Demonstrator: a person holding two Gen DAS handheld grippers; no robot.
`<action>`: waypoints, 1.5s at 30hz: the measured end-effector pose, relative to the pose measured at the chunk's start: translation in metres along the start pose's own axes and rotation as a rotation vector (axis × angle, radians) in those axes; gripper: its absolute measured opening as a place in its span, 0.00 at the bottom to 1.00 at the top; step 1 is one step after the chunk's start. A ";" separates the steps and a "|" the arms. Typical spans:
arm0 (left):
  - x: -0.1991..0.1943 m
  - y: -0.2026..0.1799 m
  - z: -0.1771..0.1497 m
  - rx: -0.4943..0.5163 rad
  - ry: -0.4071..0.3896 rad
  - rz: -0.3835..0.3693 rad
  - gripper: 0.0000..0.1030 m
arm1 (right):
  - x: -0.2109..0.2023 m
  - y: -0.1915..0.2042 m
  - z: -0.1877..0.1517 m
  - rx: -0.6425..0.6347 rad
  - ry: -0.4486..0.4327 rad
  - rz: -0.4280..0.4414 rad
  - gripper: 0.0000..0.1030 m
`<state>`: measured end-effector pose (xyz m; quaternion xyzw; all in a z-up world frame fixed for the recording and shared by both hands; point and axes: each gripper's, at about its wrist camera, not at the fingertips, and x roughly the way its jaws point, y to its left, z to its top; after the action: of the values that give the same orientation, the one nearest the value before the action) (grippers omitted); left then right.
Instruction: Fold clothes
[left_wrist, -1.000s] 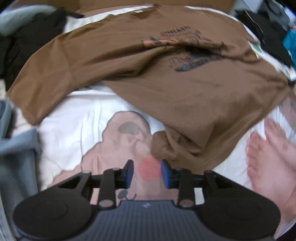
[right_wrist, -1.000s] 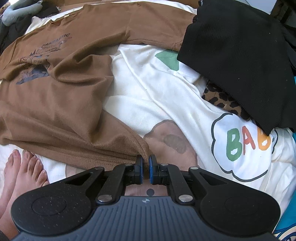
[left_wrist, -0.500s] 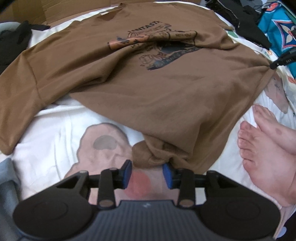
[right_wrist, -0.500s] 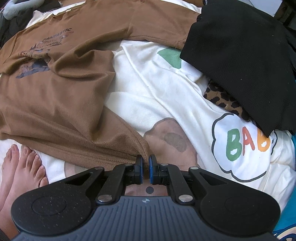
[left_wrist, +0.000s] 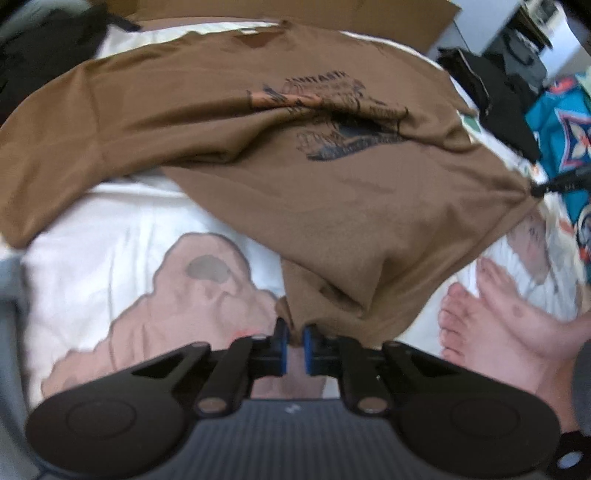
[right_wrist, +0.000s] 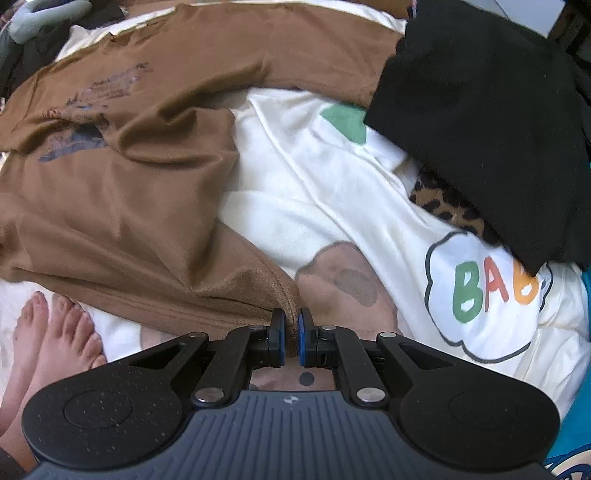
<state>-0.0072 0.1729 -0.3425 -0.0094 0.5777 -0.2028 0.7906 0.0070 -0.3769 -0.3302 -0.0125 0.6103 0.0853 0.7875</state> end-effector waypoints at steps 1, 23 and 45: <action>-0.006 0.002 -0.002 -0.025 0.000 -0.008 0.08 | -0.003 0.000 0.001 -0.001 -0.004 0.000 0.05; -0.053 0.013 -0.059 -0.354 0.183 -0.183 0.04 | -0.029 0.000 -0.022 0.042 -0.006 0.002 0.05; 0.022 0.000 -0.085 -0.454 0.163 -0.041 0.34 | -0.001 0.003 -0.010 0.036 0.020 -0.122 0.05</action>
<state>-0.0798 0.1838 -0.3910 -0.1823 0.6698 -0.0837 0.7149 -0.0029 -0.3757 -0.3310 -0.0365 0.6177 0.0262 0.7851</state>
